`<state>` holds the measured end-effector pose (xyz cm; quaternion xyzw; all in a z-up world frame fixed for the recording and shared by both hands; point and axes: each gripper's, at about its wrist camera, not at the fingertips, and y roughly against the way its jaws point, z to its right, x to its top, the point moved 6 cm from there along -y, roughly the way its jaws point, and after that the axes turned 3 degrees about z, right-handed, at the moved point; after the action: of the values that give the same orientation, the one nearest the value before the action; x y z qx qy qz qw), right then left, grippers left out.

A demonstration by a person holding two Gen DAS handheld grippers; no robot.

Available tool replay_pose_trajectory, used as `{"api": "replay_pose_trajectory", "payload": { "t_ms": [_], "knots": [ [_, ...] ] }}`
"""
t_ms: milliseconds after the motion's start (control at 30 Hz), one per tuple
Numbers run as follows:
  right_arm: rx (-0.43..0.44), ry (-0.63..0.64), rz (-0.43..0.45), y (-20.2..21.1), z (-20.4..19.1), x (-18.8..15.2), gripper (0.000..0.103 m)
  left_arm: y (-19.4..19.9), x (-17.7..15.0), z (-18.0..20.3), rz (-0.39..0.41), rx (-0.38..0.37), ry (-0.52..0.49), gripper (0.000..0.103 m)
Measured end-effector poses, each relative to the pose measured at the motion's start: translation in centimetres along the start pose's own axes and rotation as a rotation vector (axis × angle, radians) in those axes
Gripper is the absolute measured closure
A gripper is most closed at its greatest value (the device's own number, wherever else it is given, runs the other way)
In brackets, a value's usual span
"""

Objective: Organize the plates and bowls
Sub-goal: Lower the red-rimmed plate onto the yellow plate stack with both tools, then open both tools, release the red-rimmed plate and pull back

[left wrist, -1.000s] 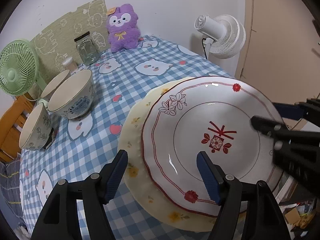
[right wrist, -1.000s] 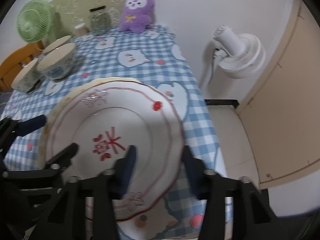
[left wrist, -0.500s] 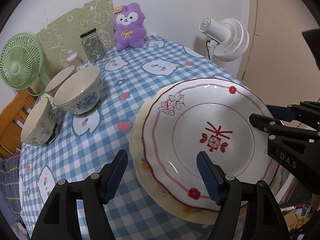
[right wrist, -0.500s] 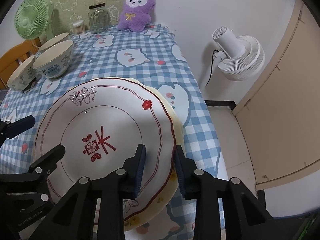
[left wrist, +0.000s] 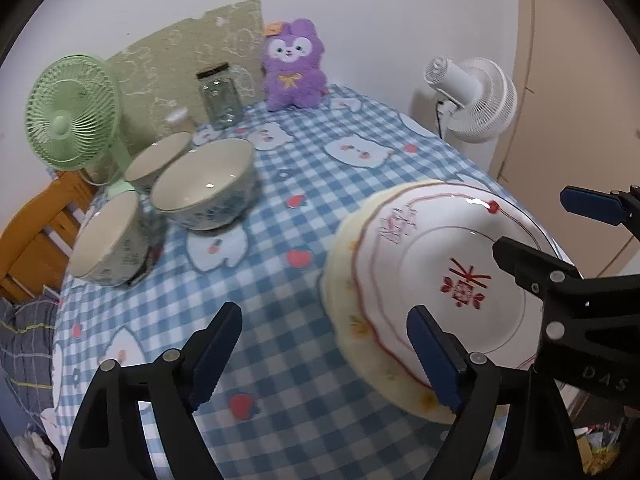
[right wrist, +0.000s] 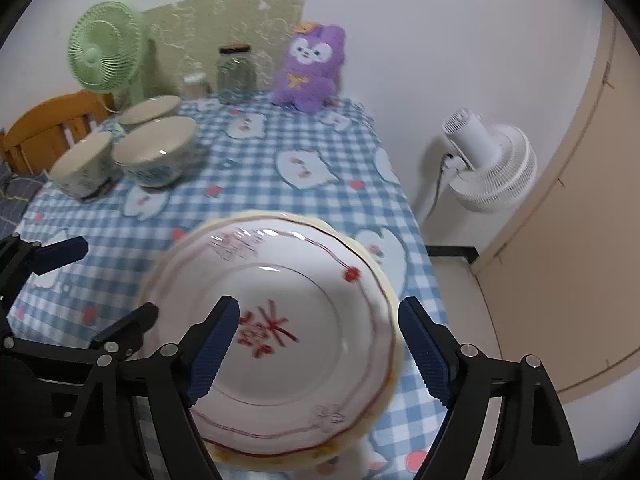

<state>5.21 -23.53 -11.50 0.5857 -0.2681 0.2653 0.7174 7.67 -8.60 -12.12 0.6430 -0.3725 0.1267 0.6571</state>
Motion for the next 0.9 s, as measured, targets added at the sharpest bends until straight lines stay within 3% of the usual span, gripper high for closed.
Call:
{"api": "replay_pose_trajectory", "payload": {
  "t_ms": [333, 633, 900],
  "knots": [
    [0.043, 0.059, 0.052, 2.2, -4.2, 2.6, 0.019, 2.4, -0.1, -4.4, 0.02, 0.036, 0.063, 0.011],
    [0.079, 0.068, 0.151, 4.6, -7.1, 5.0, 0.019, 5.0, 0.3, -7.7, 0.073, 0.098, 0.104, 0.01],
    [0.137, 0.079, 0.167, 5.4, -9.5, 6.3, 0.019, 6.5, 0.5, -10.1, 0.1, 0.124, 0.121, 0.01]
  ]
}}
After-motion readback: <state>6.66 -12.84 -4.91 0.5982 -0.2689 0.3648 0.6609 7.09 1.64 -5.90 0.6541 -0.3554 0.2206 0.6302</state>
